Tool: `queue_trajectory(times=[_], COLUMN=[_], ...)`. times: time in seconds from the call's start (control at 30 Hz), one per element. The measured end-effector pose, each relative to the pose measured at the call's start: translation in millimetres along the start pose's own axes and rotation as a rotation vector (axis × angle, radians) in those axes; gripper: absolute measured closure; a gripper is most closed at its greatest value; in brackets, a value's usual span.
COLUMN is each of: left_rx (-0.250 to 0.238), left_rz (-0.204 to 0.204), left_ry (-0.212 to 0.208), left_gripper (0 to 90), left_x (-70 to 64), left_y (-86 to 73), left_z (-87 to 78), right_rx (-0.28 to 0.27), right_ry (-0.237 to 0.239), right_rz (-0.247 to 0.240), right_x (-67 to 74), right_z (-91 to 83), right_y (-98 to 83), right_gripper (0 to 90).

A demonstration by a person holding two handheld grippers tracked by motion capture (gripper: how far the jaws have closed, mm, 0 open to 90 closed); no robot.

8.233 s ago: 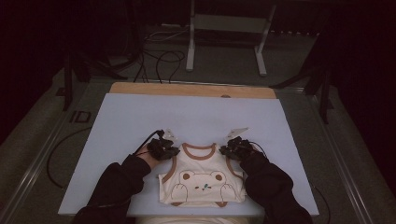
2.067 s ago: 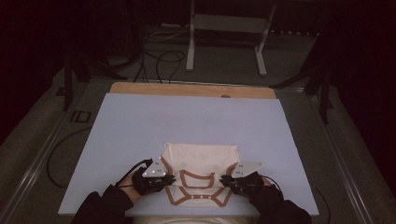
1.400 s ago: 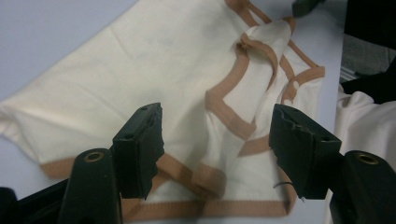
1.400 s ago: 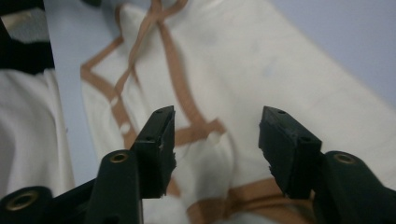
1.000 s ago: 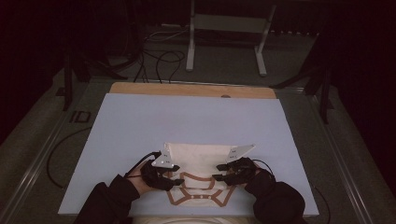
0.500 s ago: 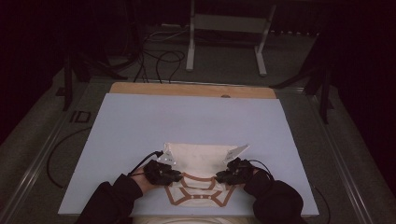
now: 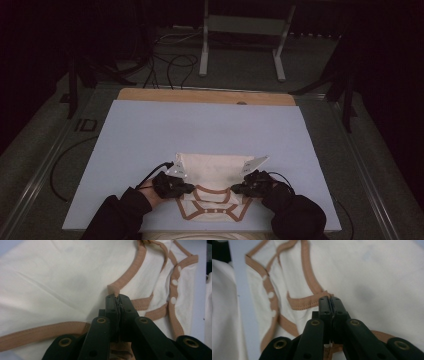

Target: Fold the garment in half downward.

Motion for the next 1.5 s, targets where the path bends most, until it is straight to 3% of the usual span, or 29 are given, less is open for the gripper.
queue_trajectory(times=[0.17,0.27,0.43,0.8,1.33,1.5], left_rx=[-0.028,-0.054,-0.057,-0.092,-0.057,-0.037], left_rz=[0.025,0.047,0.084,0.123,0.148,0.157], left_ry=[-0.004,-0.009,-0.027,-0.041,-0.080,-0.089], left_gripper=[88.1,88.0,88.0,87.8,86.6,85.7], left_x=[-7.8,-14.4,-25.1,-40.2,-53.8,-56.8], left_y=[2.6,5.0,2.0,-5.3,-19.1,-22.1], left_z=[-9.6,-16.5,-19.4,-28.8,-21.5,-20.4], right_rx=[-0.031,-0.046,-0.057,-0.082,-0.051,-0.025], right_ry=[-0.021,-0.017,-0.013,-0.014,0.078,0.102], right_rz=[-0.024,-0.065,-0.101,-0.122,-0.154,-0.139], right_x=[8.3,14.2,27.0,43.1,58.5,61.7], right_z=[-11.4,-18.5,-25.2,-34.7,-27.5,-23.9], right_y=[4.8,6.2,4.7,-2.2,-12.2,-14.6], right_gripper=[89.2,89.1,89.1,89.1,89.5,89.3])
Point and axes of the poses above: each handheld gripper's, and its own axes: z roughly forward along the jaws, y roughly out of its top, x roughly to its left, the point moved 3 cm from there along z, roughly forward along the jaws, and after that the axes turned 2 degrees about -x, right-handed, at the moved point
